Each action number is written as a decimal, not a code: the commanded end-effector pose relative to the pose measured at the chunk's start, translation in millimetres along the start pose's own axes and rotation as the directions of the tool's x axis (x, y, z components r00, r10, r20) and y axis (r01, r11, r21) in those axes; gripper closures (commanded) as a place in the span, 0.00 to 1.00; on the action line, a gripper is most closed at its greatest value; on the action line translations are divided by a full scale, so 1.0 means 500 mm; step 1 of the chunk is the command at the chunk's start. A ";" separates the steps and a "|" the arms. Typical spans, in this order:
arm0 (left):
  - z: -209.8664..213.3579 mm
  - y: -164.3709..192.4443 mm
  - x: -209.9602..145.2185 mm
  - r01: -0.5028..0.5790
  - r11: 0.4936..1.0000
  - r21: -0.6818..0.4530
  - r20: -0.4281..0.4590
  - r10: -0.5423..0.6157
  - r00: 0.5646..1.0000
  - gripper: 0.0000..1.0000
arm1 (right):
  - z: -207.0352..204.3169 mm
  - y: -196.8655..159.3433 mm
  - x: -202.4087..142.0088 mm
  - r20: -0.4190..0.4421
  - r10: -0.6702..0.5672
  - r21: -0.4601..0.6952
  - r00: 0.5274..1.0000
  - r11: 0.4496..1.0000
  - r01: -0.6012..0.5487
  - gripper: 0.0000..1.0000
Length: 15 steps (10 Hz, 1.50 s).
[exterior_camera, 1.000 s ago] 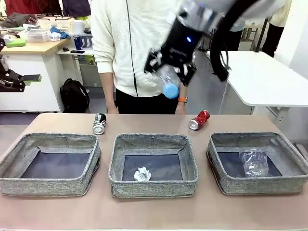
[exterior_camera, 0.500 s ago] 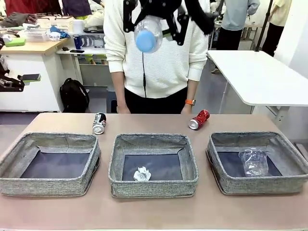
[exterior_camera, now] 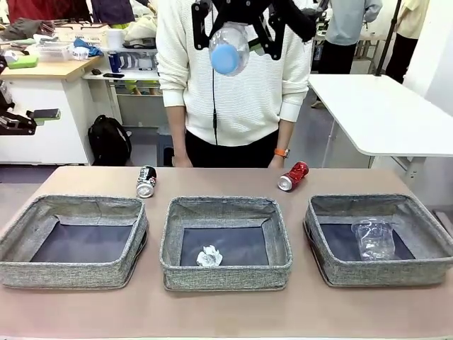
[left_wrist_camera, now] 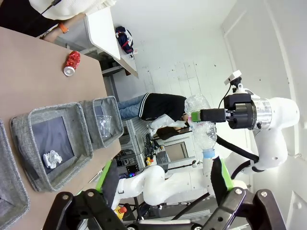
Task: Sort the waste into the appropriate baskets.
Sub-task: Pick up the waste item pointed out by the person, then place the picked waste into the Fabric basket indicated by the person.
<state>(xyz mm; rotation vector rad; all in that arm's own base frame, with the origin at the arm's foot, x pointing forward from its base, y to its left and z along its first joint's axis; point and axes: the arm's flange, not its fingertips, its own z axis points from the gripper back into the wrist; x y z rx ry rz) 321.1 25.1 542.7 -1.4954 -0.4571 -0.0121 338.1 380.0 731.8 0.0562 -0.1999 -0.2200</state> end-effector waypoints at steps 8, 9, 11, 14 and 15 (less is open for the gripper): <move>0.003 -0.004 -0.004 0.003 1.000 -0.005 -0.009 -0.003 1.000 0.00 | 0.000 0.000 0.000 0.000 0.000 0.000 1.000 1.000 0.000 1.00; 0.003 -0.004 -0.004 0.003 1.000 -0.005 -0.009 -0.003 1.000 0.00 | 0.000 0.000 0.000 0.000 0.000 0.000 1.000 1.000 0.000 1.00; 0.003 -0.004 -0.004 0.003 1.000 -0.005 -0.009 -0.003 1.000 0.00 | 0.000 0.000 0.000 0.000 0.000 0.000 1.000 1.000 0.000 1.00; 0.003 -0.004 -0.004 0.003 1.000 -0.005 -0.009 -0.003 1.000 0.00 | 0.000 0.000 0.000 0.000 0.000 0.000 1.000 1.000 0.000 1.00; 0.003 -0.004 -0.004 0.003 1.000 -0.005 -0.009 -0.003 1.000 0.00 | 0.000 0.000 0.000 0.000 0.000 0.000 1.000 1.000 0.000 1.00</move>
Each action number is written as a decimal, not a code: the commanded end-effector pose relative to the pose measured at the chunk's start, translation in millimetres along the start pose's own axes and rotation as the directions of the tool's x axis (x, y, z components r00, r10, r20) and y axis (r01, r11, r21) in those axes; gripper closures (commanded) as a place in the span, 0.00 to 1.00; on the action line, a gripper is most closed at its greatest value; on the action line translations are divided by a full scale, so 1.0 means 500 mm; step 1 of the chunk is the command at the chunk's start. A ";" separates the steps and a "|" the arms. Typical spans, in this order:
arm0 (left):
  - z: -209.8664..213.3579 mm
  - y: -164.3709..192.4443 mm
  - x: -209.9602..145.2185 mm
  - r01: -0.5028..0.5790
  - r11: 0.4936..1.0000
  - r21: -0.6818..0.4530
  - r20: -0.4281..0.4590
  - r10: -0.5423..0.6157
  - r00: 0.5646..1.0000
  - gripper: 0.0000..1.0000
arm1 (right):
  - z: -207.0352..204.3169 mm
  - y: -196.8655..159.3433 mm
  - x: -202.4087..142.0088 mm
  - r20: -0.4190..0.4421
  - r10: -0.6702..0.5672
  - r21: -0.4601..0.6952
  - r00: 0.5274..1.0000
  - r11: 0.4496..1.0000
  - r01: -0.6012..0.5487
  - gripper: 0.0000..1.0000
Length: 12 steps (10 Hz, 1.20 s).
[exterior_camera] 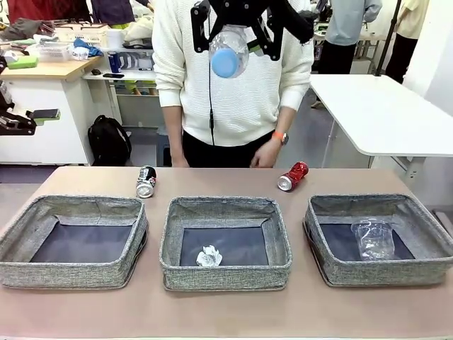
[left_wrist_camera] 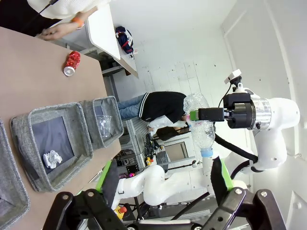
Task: Sort the waste into the appropriate baskets.
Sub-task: Place the picked waste into the Fabric basket indicated by the person.
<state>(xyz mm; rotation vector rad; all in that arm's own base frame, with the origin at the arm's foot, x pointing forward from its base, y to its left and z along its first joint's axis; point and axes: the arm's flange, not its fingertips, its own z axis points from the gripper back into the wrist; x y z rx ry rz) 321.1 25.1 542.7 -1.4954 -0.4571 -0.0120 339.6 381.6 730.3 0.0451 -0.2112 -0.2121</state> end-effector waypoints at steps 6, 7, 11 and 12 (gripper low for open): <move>0.003 -0.004 -0.004 0.003 1.000 -0.005 -0.009 -0.003 1.000 0.00 | 0.004 -0.004 -0.002 -0.012 -0.009 0.009 1.000 1.000 0.009 1.00; 0.003 -0.004 -0.004 0.003 1.000 -0.005 -0.009 -0.003 1.000 0.00 | 0.004 -0.004 -0.002 -0.012 -0.009 0.009 1.000 1.000 0.009 1.00; 0.003 -0.004 -0.004 0.003 1.000 -0.005 -0.009 -0.003 1.000 0.00 | 0.004 -0.004 -0.002 -0.012 -0.009 0.009 1.000 1.000 0.009 1.00; 0.003 -0.004 -0.004 0.003 1.000 -0.005 -0.009 -0.003 1.000 0.00 | 0.004 -0.004 -0.002 -0.012 -0.009 0.009 1.000 1.000 0.009 1.00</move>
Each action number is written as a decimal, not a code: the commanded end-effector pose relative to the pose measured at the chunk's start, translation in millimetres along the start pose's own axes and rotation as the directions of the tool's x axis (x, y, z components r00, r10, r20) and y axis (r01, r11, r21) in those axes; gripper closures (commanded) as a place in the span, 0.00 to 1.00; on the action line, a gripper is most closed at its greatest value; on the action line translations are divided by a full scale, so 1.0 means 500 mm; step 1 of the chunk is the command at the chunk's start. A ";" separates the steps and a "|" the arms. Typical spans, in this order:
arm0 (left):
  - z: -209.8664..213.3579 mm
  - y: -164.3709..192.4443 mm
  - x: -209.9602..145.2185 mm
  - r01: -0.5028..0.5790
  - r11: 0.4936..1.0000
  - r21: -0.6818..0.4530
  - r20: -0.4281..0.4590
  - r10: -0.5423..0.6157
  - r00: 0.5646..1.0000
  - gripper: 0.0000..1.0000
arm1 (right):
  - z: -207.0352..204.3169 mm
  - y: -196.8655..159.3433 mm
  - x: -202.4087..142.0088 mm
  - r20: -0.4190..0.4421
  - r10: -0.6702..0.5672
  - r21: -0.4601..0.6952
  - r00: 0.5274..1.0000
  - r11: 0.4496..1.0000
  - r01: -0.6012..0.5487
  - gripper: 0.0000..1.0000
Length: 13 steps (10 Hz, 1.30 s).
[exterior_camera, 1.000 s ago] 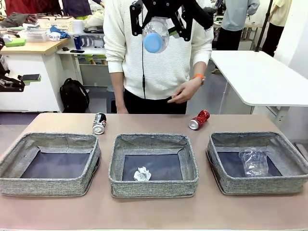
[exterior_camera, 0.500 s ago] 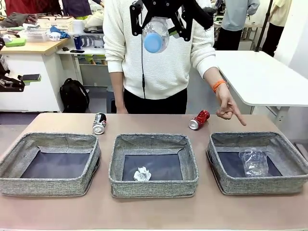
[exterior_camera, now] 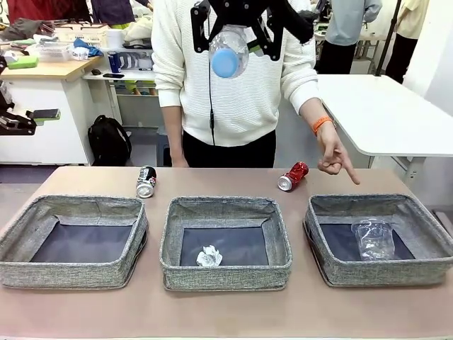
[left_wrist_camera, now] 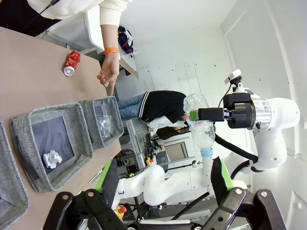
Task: Sort the waste into the appropriate baskets.
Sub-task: Place the picked waste into the Fabric basket indicated by the person.
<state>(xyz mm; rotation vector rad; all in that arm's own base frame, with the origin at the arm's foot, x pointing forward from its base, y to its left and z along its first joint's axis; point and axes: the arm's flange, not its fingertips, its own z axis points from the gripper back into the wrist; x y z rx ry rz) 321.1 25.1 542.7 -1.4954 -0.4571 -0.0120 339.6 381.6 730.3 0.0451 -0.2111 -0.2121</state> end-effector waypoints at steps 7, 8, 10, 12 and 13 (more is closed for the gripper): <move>0.003 -0.004 -0.004 0.003 1.000 -0.005 -0.009 -0.003 1.000 0.00 | -0.062 -0.091 0.049 -0.034 0.013 -0.029 0.999 0.999 -0.014 1.00; 0.003 -0.004 -0.004 0.003 1.000 -0.005 -0.009 -0.003 1.000 0.00 | -0.096 -0.137 0.067 -0.053 0.032 -0.046 0.998 0.998 -0.034 1.00; 0.003 -0.004 -0.004 0.003 1.000 -0.005 -0.009 -0.003 1.000 0.00 | -0.161 -0.226 0.095 -0.117 0.078 -0.034 0.990 0.996 -0.083 1.00; 0.003 -0.004 -0.004 0.003 1.000 -0.005 -0.009 -0.003 1.000 0.00 | -0.240 -0.340 0.108 -0.122 0.076 -0.086 0.990 0.993 -0.087 1.00; 0.003 -0.004 -0.004 0.003 1.000 -0.005 -0.009 -0.003 1.000 0.00 | -0.273 -0.391 0.110 -0.127 0.066 -0.100 0.990 0.992 -0.079 1.00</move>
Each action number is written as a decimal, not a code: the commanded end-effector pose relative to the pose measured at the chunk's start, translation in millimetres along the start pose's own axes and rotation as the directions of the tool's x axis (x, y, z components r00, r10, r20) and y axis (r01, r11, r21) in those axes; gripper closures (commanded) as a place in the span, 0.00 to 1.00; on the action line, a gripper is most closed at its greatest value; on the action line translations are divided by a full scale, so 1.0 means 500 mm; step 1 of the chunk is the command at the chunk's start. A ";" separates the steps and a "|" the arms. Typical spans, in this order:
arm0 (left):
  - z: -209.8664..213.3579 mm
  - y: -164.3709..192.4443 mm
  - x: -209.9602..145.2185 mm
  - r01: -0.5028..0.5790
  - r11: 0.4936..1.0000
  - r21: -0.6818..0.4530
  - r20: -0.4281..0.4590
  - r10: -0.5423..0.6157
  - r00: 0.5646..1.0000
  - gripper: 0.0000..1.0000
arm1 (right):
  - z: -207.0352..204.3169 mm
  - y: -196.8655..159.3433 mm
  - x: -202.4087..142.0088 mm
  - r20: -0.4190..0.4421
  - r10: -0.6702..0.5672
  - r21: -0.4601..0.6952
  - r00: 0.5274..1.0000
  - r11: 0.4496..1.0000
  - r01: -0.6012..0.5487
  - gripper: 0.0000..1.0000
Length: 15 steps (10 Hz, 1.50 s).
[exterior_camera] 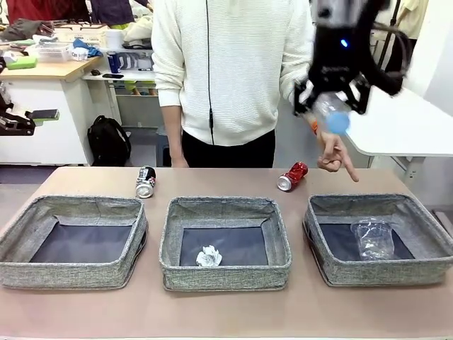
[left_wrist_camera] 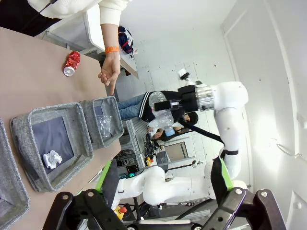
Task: Sort the waste into the appropriate baskets.
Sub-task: Place the picked waste into the Fabric basket indicated by the person.
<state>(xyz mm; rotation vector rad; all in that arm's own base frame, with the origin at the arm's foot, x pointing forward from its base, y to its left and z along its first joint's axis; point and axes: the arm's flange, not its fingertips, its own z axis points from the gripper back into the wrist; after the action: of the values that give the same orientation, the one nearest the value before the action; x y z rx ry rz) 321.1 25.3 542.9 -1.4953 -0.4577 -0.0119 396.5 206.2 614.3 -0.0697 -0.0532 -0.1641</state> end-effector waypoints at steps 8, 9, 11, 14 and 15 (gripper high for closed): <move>0.002 -0.004 -0.004 0.002 1.000 -0.005 -0.009 -0.002 1.000 0.00 | -0.286 -0.229 0.040 -0.103 0.087 0.080 0.991 0.994 -0.079 1.00; 0.002 -0.004 -0.004 0.002 1.000 -0.005 -0.009 -0.002 1.000 0.00 | -0.285 -0.226 0.041 -0.095 0.083 0.094 0.992 0.993 -0.074 1.00; 0.002 -0.004 -0.004 0.002 1.000 -0.005 -0.009 -0.002 1.000 0.00 | -0.286 -0.220 0.042 -0.097 0.084 0.085 0.992 0.993 -0.076 1.00; 0.002 -0.004 -0.004 0.002 1.000 -0.005 -0.009 -0.002 1.000 0.00 | -0.282 -0.213 0.044 -0.099 0.084 0.098 0.991 0.992 -0.075 0.40; 0.002 -0.004 -0.004 0.002 1.000 -0.005 -0.009 -0.002 1.000 0.00 | -0.282 -0.212 0.043 -0.102 0.082 0.091 0.991 0.993 -0.073 0.06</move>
<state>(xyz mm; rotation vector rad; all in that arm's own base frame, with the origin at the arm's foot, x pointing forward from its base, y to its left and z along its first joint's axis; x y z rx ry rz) 321.1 25.3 542.8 -1.4953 -0.4575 -0.0119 404.1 85.1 479.9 0.0031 0.0500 -0.0950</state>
